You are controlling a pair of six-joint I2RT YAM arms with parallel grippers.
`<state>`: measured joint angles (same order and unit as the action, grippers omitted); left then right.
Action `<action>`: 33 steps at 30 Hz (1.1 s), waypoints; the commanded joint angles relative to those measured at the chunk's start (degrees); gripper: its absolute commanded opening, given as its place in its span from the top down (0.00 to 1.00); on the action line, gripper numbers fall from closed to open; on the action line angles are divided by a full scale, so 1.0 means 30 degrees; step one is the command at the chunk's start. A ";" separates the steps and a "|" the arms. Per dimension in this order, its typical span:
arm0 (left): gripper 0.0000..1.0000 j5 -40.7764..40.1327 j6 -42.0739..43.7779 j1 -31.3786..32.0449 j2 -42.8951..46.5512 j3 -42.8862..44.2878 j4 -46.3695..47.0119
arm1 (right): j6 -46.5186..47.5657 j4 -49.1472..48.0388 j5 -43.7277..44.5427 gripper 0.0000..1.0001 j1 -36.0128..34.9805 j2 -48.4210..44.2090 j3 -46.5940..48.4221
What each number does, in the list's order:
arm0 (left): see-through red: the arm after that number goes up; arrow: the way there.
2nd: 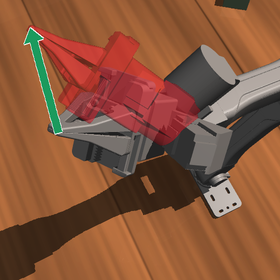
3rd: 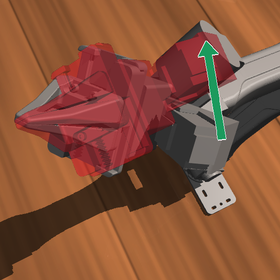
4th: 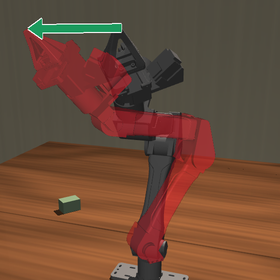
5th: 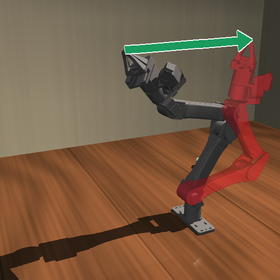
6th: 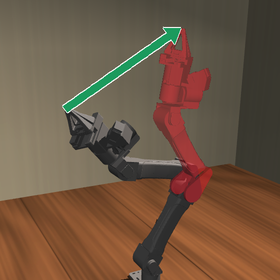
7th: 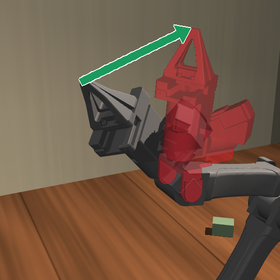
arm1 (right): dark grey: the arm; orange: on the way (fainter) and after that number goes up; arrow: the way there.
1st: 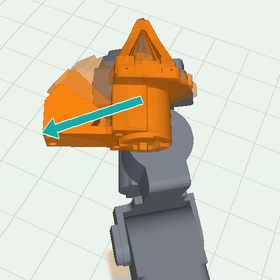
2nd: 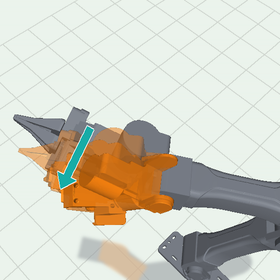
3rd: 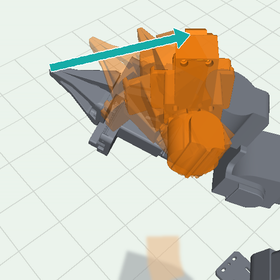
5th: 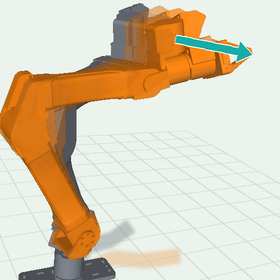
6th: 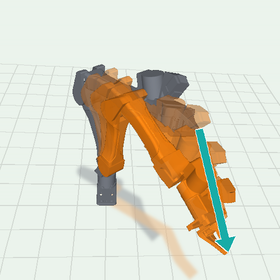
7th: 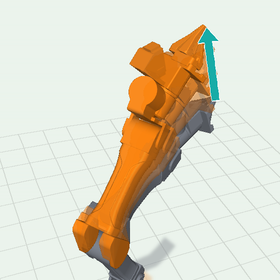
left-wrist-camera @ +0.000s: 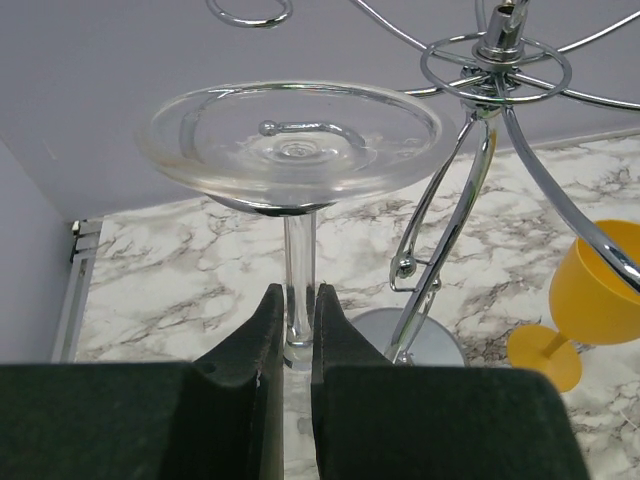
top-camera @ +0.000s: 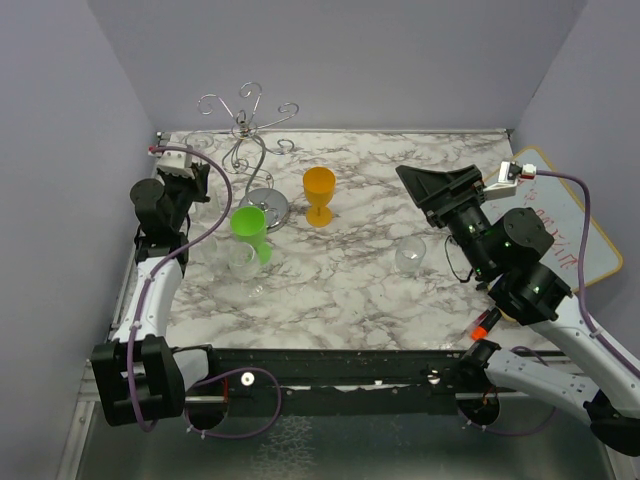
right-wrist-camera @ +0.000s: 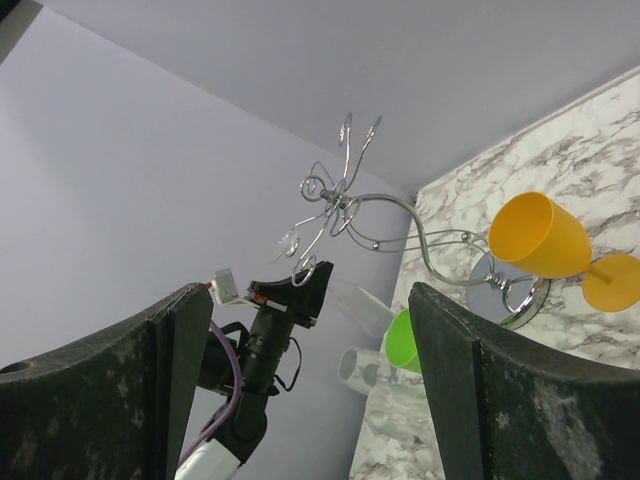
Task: Place the wine glass upside down on the wine glass rack
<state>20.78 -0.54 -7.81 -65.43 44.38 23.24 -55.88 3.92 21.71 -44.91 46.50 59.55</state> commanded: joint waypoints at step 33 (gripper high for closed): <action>0.36 -0.2027 -0.1226 -0.0083 0.3135 -0.0099 -0.6852 | 0.0518 0.0203 -0.1562 0.09 0.0056 0.1173 0.0107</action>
<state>20.75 -2.68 -7.81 -58.92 42.57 13.37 -55.79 2.92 18.83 -44.91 50.24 59.55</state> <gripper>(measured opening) 0.601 0.894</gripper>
